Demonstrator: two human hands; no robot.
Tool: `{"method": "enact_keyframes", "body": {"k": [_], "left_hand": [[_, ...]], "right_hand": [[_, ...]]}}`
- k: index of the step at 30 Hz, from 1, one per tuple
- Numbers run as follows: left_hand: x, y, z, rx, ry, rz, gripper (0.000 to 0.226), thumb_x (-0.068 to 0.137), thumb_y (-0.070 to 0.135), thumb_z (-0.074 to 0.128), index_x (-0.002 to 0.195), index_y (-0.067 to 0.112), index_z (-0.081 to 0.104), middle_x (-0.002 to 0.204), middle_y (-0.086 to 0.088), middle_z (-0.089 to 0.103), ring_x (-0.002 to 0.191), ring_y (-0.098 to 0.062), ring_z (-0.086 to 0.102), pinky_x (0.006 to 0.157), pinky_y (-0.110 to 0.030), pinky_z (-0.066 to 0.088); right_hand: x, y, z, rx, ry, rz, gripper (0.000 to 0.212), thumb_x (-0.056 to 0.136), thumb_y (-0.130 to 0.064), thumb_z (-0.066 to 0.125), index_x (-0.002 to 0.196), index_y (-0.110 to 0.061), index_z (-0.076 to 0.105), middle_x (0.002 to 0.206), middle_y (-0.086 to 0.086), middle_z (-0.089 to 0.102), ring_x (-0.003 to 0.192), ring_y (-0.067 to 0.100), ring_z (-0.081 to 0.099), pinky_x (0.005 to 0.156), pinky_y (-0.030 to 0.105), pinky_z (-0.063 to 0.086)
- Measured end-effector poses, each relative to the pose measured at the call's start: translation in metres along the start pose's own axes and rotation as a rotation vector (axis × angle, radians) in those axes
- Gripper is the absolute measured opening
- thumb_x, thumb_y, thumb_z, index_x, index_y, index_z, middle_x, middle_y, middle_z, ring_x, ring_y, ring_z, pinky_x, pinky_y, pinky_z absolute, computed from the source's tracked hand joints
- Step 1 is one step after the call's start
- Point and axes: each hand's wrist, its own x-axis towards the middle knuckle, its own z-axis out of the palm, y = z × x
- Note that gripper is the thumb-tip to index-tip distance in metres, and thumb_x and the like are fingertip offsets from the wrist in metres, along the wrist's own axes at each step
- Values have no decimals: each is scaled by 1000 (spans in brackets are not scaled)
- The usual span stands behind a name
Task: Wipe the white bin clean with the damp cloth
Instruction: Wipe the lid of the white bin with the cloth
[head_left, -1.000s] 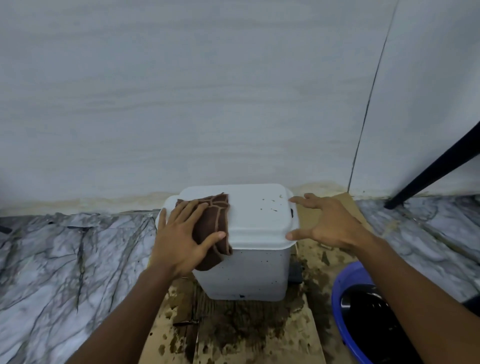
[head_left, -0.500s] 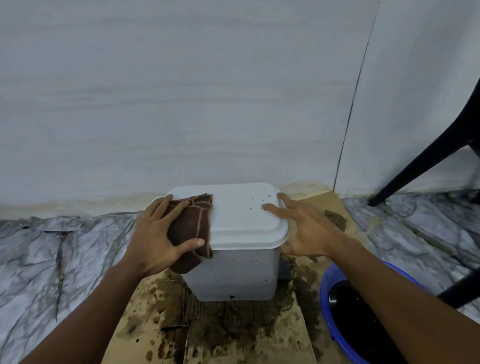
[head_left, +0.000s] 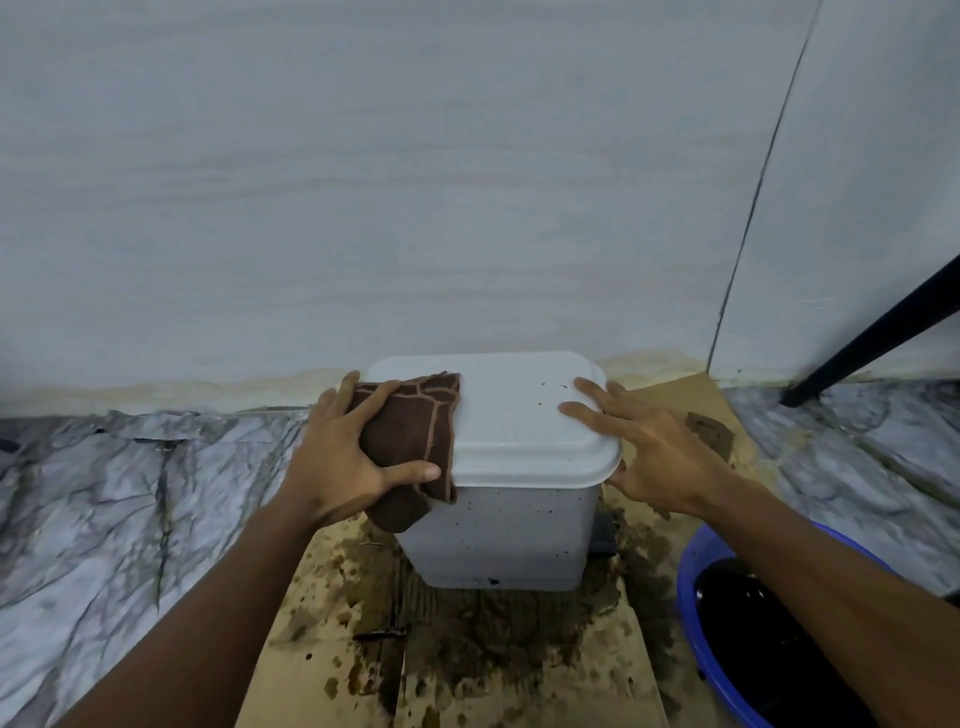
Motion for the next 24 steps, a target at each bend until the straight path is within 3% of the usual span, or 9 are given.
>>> {"method": "enact_keyframes", "body": {"k": [2, 8, 11, 14, 16, 17, 19, 21, 24], "left_hand": [[0, -2, 2, 3, 31, 22, 122, 47, 102, 55, 154, 49, 29, 169, 1, 10, 154, -32, 8, 120, -66, 18], [12, -16, -6, -69, 22, 53, 119, 46, 97, 65, 150, 46, 39, 166, 1, 21, 151, -28, 16, 120, -64, 20], [17, -28, -18, -138, -32, 58, 119, 43, 93, 69, 149, 46, 41, 166, 4, 20, 153, -25, 15, 121, -63, 18], [14, -37, -25, -161, -74, 66, 119, 43, 94, 69, 149, 48, 39, 167, 6, 17, 154, -23, 14, 122, -62, 18], [6, -37, -19, -87, -43, 85, 118, 50, 96, 63, 153, 45, 34, 168, 5, 12, 155, -22, 7, 123, -62, 11], [1, -35, -13, -45, -6, 99, 115, 55, 97, 58, 155, 44, 31, 169, 5, 8, 156, -20, 0, 124, -60, 3], [-10, -24, -2, 16, 66, 128, 110, 64, 97, 48, 157, 42, 27, 170, 3, -2, 155, -14, -14, 123, -55, -12], [-18, -6, 7, 69, 110, 157, 106, 70, 97, 42, 158, 40, 24, 169, 2, -11, 153, -13, -23, 123, -54, -15], [-31, 22, 20, 161, 132, 150, 105, 73, 98, 30, 159, 39, 19, 169, -1, -14, 152, -16, -27, 122, -50, -20]], "right_hand": [[-2, 1, 2, 13, 17, -5, 98, 75, -17, 82, 150, -48, 25, 159, 3, 33, 140, 40, 40, 97, 67, 46], [-2, -17, 5, 65, 45, 29, 95, 71, -5, 79, 149, -35, 34, 158, 4, 32, 140, 43, 39, 97, 71, 44], [-3, -48, 7, -59, 80, -1, 98, 63, -12, 84, 148, -29, 39, 152, 9, 41, 126, 51, 51, 77, 72, 52], [-4, -82, 7, -294, 33, 3, 100, 50, -26, 87, 142, -28, 48, 143, 13, 55, 110, 49, 64, 56, 61, 57], [-3, -90, 1, -391, 6, 19, 97, 46, -34, 85, 138, -26, 55, 138, 11, 60, 105, 44, 68, 51, 51, 57], [-2, -88, -4, -399, 2, 11, 95, 46, -37, 83, 137, -26, 57, 137, 10, 61, 106, 42, 68, 55, 50, 58], [-1, -79, -15, -369, -47, -25, 94, 50, -43, 77, 139, -25, 55, 139, 11, 59, 120, 41, 61, 80, 57, 57], [0, -72, -25, -338, -136, -73, 92, 58, -57, 68, 143, -24, 50, 147, 11, 51, 140, 37, 42, 105, 63, 41], [6, -68, -34, -140, -199, -19, 99, 62, -87, 53, 142, -29, 51, 156, -1, 37, 152, 21, 15, 120, 58, 16]]}}
